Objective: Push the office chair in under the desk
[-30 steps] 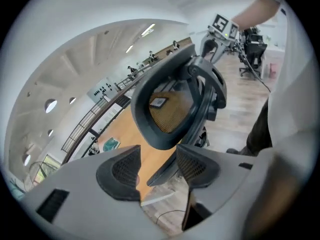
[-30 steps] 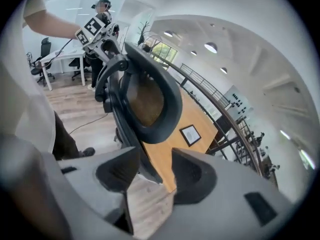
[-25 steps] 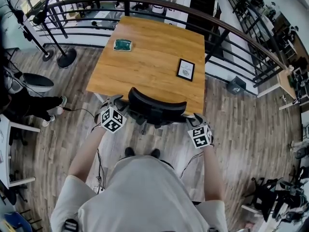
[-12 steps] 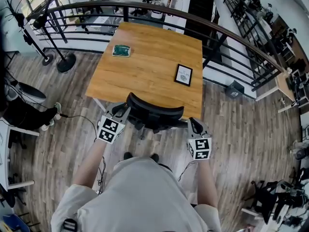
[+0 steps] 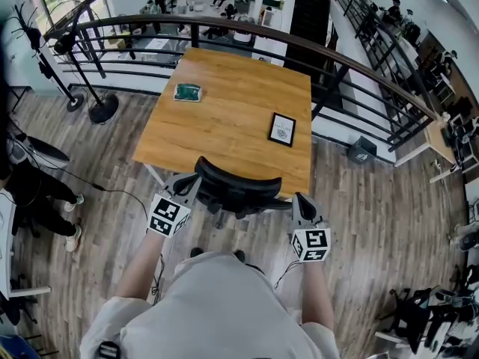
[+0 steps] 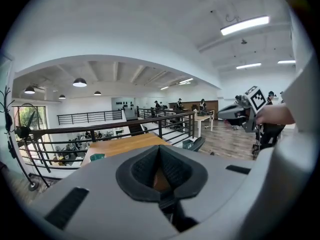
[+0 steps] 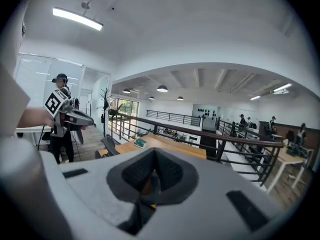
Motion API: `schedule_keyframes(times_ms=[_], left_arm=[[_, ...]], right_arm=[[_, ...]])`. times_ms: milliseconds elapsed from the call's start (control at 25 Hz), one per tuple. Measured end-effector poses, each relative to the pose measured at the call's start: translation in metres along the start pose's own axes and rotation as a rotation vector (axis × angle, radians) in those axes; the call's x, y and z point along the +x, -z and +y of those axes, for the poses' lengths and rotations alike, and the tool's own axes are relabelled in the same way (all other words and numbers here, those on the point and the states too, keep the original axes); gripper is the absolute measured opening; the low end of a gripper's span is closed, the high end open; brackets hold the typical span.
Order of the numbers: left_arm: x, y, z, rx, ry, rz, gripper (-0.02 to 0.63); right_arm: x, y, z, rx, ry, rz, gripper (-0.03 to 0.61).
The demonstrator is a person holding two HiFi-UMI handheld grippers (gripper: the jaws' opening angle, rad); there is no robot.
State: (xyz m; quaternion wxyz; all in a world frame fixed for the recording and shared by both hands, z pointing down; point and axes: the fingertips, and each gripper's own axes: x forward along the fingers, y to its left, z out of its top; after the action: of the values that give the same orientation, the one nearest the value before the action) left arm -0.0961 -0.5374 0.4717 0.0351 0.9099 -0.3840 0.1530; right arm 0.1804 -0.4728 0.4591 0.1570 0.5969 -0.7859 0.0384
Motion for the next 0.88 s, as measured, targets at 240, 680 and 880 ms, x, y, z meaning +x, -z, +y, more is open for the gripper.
schedule_keyframes(times_ms=[240,680,880], left_arm=[[0.001,-0.007,-0.001,-0.014,-0.002,-0.027,-0.006],[0.001,-0.008,-0.001,-0.033,0.003,-0.03,-0.006],[0.002,-0.014,0.0,-0.034,0.006,-0.04,-0.006]], right_arm=[[-0.001,-0.006,0.001,-0.017,0.001,-0.027,0.002],[-0.006,-0.017,-0.002,-0.017,-0.002,-0.055,0.002],[-0.007,-0.023,-0.002,-0.021,-0.001,-0.062,0.002]])
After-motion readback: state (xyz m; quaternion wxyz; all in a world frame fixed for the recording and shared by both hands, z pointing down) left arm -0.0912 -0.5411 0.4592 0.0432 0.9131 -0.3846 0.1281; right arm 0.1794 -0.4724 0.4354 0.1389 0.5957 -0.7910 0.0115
